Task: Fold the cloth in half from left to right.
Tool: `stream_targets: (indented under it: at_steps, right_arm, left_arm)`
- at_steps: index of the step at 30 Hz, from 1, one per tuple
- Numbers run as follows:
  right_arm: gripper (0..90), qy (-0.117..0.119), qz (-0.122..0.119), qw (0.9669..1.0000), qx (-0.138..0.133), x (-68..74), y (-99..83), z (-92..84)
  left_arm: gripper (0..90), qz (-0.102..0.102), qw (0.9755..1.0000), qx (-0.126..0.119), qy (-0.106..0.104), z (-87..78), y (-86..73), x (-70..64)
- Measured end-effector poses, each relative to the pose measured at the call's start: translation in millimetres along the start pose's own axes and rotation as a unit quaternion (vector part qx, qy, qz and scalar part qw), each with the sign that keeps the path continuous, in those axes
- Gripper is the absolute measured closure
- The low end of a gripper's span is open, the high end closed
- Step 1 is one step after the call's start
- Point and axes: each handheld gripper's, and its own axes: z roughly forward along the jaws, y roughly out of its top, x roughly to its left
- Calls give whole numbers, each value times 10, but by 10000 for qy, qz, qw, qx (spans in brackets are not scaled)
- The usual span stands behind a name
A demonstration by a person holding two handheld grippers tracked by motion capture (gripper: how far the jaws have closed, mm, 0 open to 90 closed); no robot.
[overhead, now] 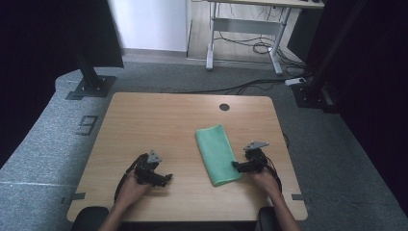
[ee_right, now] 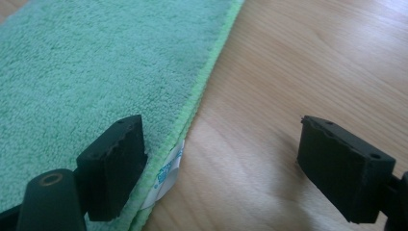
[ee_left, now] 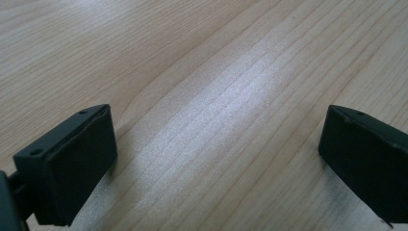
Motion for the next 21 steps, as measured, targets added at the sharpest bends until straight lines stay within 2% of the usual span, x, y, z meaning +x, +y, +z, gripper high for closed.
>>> stream_targets:
  at_steps: [8,21]
  right_arm:
    - [166,89,-99,9999,8,119,23,18]
    - [171,351,-478,9982,6,411,148,129]
  left_arm:
    - [0,-4,10000,-3,4,-1,-2,0]
    - [0,-1,10000,-2,5,-2,-2,0]
